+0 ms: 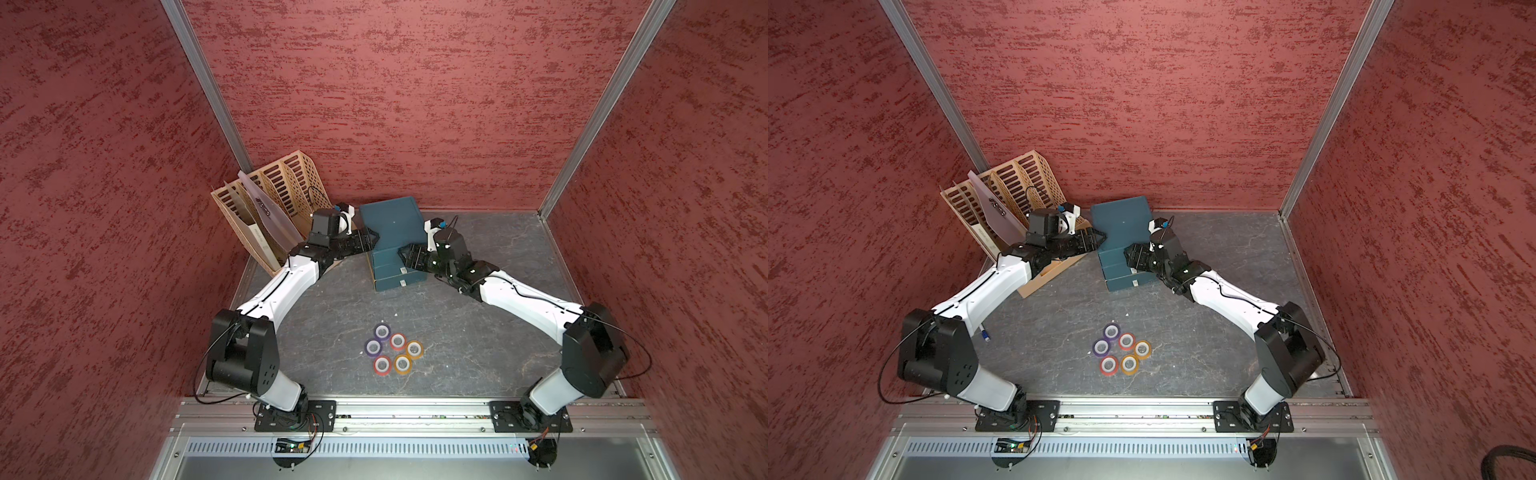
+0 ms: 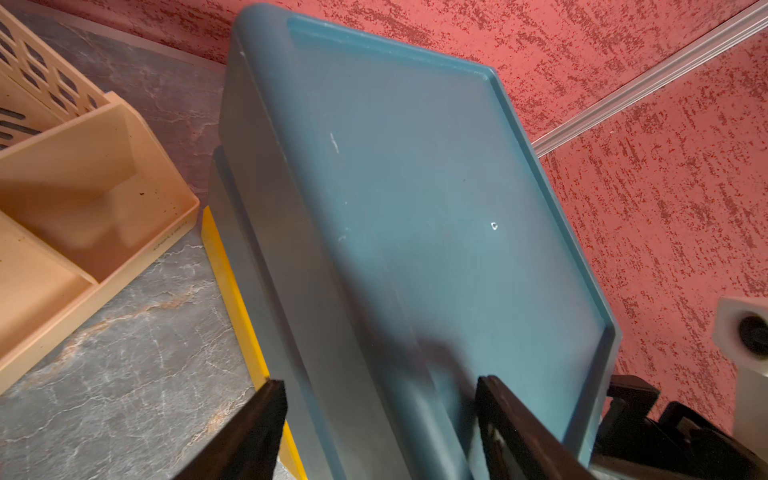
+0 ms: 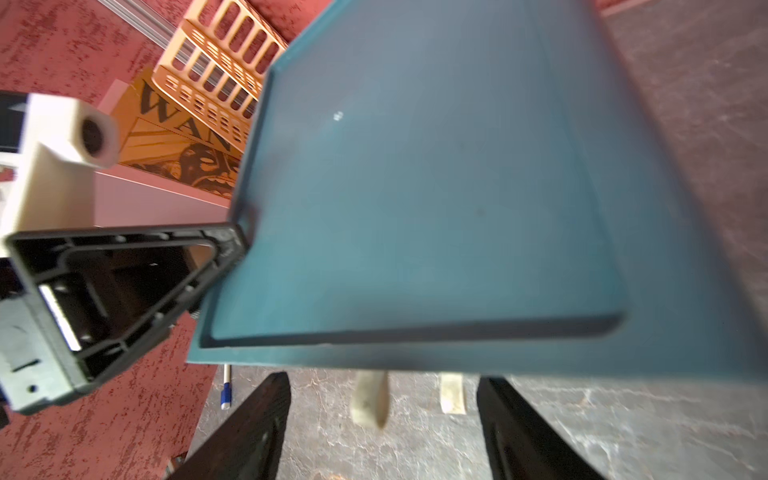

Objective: Place the transparent tape into the drawer according to color
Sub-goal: Open the drawer in the storage box.

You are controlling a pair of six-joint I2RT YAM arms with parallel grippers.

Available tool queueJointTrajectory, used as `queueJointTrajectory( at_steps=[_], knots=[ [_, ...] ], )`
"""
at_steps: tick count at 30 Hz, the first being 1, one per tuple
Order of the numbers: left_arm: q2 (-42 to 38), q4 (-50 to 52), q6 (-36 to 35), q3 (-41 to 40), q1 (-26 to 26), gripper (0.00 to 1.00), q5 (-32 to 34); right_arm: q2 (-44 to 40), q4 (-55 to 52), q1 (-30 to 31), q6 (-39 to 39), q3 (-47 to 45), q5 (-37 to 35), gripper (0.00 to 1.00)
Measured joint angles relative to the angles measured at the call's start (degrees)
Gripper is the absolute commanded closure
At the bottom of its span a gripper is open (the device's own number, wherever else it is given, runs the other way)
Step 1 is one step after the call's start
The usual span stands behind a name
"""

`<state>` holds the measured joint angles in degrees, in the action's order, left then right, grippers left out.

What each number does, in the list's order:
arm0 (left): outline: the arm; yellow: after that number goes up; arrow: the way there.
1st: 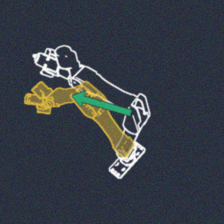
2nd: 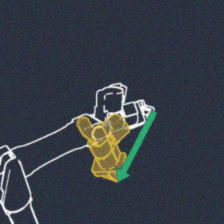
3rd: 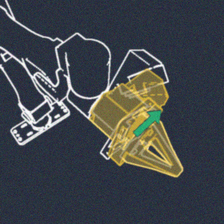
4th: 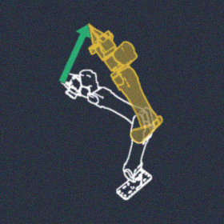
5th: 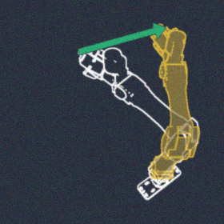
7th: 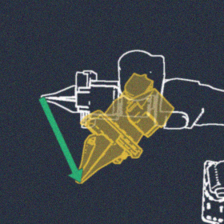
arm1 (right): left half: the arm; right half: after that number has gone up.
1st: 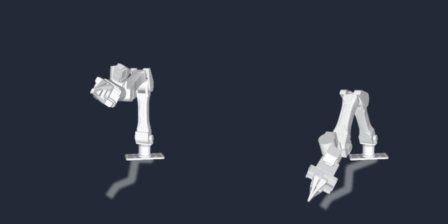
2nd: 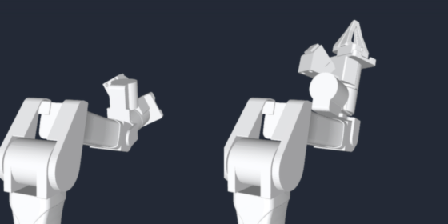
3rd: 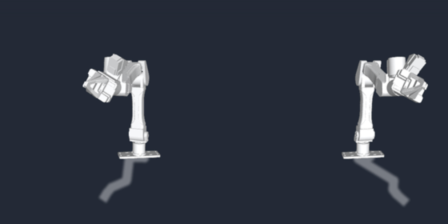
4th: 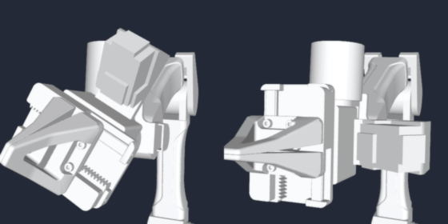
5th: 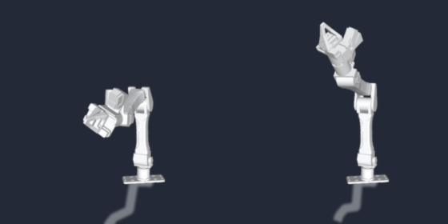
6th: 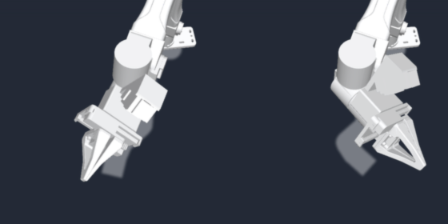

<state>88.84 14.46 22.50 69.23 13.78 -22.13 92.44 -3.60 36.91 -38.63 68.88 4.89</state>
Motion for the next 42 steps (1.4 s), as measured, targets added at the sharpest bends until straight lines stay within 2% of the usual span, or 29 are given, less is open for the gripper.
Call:
queueJointTrajectory(
  at_steps=[9, 28, 42],
  knots=[
    [1.81, -1.55, -0.02, 1.29, -0.02, 0.33, -0.61, 2.19, 0.74, -1.16, 0.0, 1.22, 0.81, 0.26],
    [2.01, -2.1, -0.02, 1.31, -0.35, 0.36, -1.46, 1.6, 13.0, -1.25, -9.51, -4.9, 3.48, 0.54],
    [2.01, -2.1, -0.02, 1.38, -0.96, 0.37, -1.64, 2.19, 19.71, -1.25, -14.99, -9.73, 4.33, 0.56]
  ],
)
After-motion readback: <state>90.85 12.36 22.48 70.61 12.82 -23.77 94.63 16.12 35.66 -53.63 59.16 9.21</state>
